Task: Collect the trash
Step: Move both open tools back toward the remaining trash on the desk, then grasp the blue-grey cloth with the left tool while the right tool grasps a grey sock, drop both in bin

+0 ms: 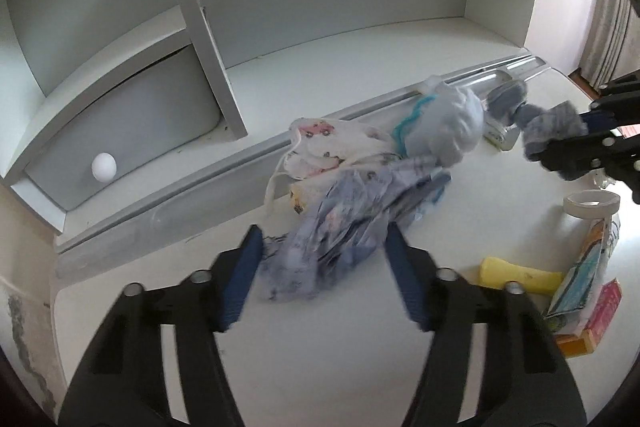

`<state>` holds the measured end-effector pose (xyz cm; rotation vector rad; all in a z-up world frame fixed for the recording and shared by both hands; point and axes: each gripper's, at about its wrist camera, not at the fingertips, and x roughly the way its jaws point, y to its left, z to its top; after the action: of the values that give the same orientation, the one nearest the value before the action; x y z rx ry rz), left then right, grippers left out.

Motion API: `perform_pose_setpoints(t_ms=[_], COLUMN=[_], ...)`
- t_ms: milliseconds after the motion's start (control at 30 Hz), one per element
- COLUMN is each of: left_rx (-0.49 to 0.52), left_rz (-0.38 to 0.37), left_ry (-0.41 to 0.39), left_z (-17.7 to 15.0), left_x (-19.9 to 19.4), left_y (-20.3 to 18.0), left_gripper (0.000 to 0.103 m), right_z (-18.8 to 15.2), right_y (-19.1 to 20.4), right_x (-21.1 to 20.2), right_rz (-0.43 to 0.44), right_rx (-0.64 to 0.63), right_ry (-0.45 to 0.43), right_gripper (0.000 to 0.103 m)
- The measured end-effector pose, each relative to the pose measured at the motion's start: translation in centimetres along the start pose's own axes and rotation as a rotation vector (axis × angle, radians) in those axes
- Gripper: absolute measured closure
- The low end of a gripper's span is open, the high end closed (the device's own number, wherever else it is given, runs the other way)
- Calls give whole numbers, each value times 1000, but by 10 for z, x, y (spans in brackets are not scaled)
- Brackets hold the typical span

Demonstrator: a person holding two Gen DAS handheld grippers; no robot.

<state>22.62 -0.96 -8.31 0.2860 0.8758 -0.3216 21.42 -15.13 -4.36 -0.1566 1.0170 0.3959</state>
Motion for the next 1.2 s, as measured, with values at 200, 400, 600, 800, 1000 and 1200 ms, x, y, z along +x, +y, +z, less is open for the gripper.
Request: perform_pose_setpoints(t_ms=[200, 400, 600, 800, 1000, 1200], left_rx=[-43, -102, -104, -16, 125, 299], left_rz=[13, 41, -11, -165, -384, -550], left_ry=[14, -10, -68, -115, -105, -69], left_z=[-4, -11, -10, -2, 4, -11], left_x=[-24, -78, -129, -148, -144, -144], left_y=[-5, -14, -64, -175, -320, -458], left_gripper=[50, 50, 50, 50, 50, 50], right_z=[-9, -46, -123, -234, -366, -485], right_y=[-9, -30, -72, -136, -195, -231], right_x=[-20, -61, -112, -170, -214, -235], right_rz=[-1, -17, -86, -205, -317, -386], right_rx=[42, 118, 241, 424, 668, 887], right_ry=[-26, -84, -140, -162, -147, -111], right_gripper=[86, 86, 86, 86, 86, 86])
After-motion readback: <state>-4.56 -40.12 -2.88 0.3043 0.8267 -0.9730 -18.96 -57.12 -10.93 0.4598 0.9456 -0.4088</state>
